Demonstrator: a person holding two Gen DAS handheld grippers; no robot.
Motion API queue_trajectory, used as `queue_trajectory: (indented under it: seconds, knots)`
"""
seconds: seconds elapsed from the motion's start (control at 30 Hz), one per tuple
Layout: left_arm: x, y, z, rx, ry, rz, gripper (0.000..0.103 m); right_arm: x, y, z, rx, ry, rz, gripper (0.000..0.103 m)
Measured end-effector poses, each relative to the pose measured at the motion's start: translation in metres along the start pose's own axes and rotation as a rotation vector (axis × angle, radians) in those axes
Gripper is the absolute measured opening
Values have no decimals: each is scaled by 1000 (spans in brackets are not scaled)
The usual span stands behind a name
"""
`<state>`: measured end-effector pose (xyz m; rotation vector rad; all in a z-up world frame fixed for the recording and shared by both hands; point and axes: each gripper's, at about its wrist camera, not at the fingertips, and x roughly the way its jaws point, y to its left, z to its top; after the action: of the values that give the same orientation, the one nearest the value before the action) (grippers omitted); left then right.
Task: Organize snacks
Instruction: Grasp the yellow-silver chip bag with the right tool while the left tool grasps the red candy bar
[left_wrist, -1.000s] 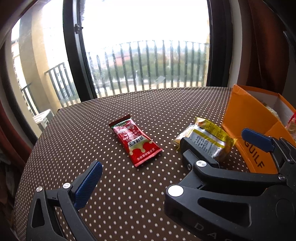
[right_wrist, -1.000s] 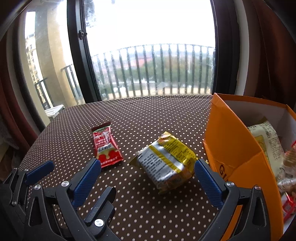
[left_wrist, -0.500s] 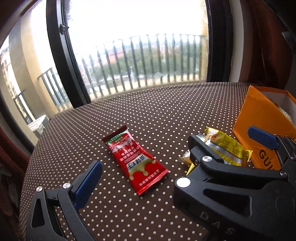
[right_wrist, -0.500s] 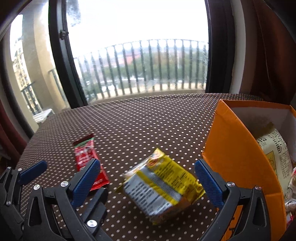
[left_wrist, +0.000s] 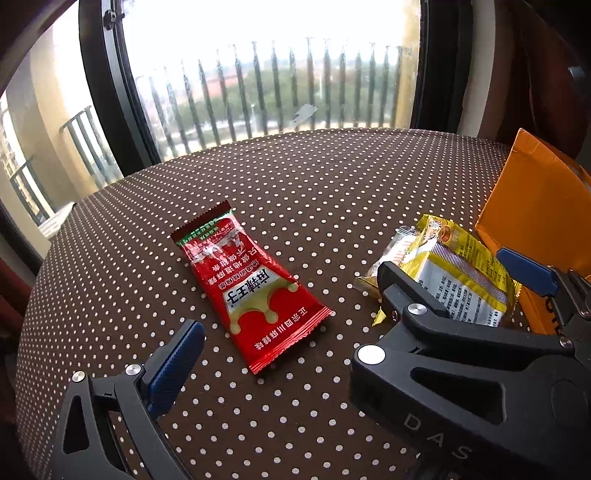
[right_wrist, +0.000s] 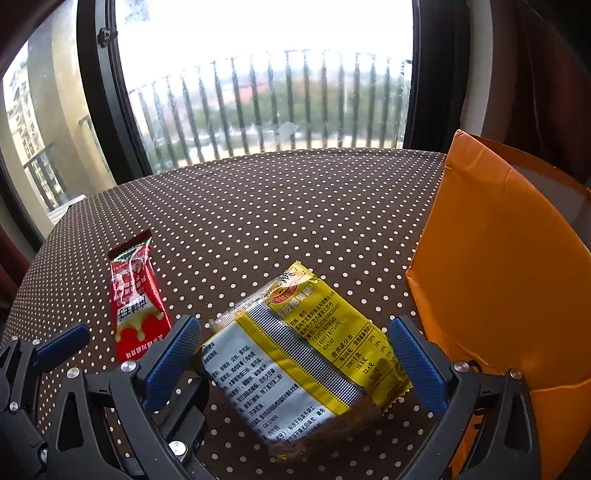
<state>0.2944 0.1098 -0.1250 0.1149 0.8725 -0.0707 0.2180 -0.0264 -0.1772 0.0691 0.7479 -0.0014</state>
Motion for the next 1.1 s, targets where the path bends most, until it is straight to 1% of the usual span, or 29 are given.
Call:
queue_trajectory:
  seconds: [0.23, 0.33, 0.4, 0.53, 0.73, 0.87, 1.1]
  knots:
    - [9, 0, -2, -4, 24, -5, 102, 5, -2, -3, 10, 22, 14, 102]
    - [11, 1, -2, -7, 20, 9, 102, 8, -3, -3, 22, 42, 36, 96]
    - [11, 2, -2, -12, 21, 10, 102, 7, -4, -4, 29, 49, 39, 90]
    - [4, 2, -2, -11, 9, 8, 102, 2, -6, -6, 44, 54, 47, 86]
    - [-7, 8, 5, -29, -9, 16, 102, -11, -2, -1, 54, 19, 49, 86]
    - [-13, 18, 18, -58, -26, 61, 102, -17, 4, 12, 57, -9, 62, 86]
    - [-16, 39, 42, -160, -34, 89, 102, -20, 17, 38, 80, -62, 102, 86]
